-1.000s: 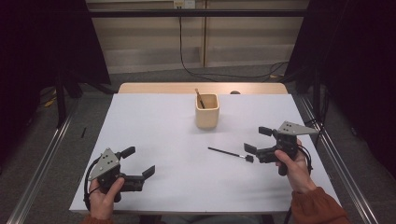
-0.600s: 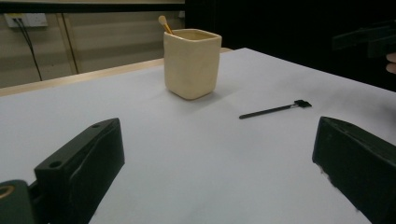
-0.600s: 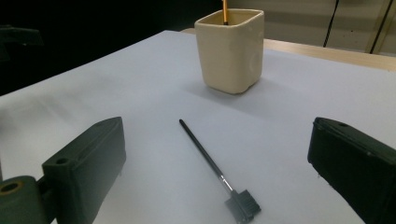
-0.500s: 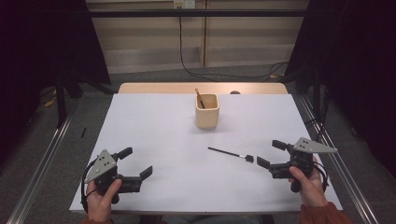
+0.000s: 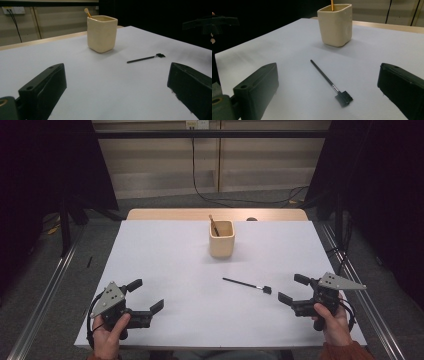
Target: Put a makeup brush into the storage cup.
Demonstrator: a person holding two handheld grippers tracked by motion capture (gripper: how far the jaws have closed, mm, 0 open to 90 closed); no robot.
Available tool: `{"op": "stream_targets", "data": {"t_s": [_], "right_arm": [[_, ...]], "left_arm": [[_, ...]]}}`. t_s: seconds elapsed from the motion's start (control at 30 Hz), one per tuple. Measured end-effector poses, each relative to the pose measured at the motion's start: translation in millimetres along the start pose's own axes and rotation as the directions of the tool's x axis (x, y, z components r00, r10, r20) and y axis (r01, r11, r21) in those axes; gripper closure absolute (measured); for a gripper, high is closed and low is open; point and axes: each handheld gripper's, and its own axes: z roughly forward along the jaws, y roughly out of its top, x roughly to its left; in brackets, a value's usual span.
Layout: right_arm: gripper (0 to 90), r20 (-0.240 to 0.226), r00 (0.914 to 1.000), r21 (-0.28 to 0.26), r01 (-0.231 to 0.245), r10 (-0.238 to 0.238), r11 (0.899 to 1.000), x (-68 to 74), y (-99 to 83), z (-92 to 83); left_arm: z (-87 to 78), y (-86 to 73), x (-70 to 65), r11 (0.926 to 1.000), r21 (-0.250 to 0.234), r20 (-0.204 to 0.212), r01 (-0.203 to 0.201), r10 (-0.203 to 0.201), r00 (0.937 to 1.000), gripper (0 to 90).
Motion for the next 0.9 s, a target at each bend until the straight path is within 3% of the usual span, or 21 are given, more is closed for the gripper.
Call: {"op": "stream_targets", "data": {"t_s": [0.4,0.63,0.9], "right_arm": [[2.2,-0.009,0.9998,0.0,0.016,-0.016,1.0,-3.7,7.9,1.8],[2.2,-0.054,0.9976,0.044,0.045,-0.043,0.998,-6.4,15.1,20.1],[2.9,-0.091,0.9895,0.091,0.121,-0.112,0.988,-7.0,27.9,44.6]], "left_arm": [[-0.7,1.8,0.5,1.0,-0.005,0.0,-0.007,0.007,1.0,2.1],[-0.2,1.6,0.0,0.9999,-0.004,-0.004,-0.013,0.013,0.9999,2.1],[-1.3,1.1,0.0,0.9999,-0.003,-0.004,-0.015,0.015,0.9999,2.1]]}}
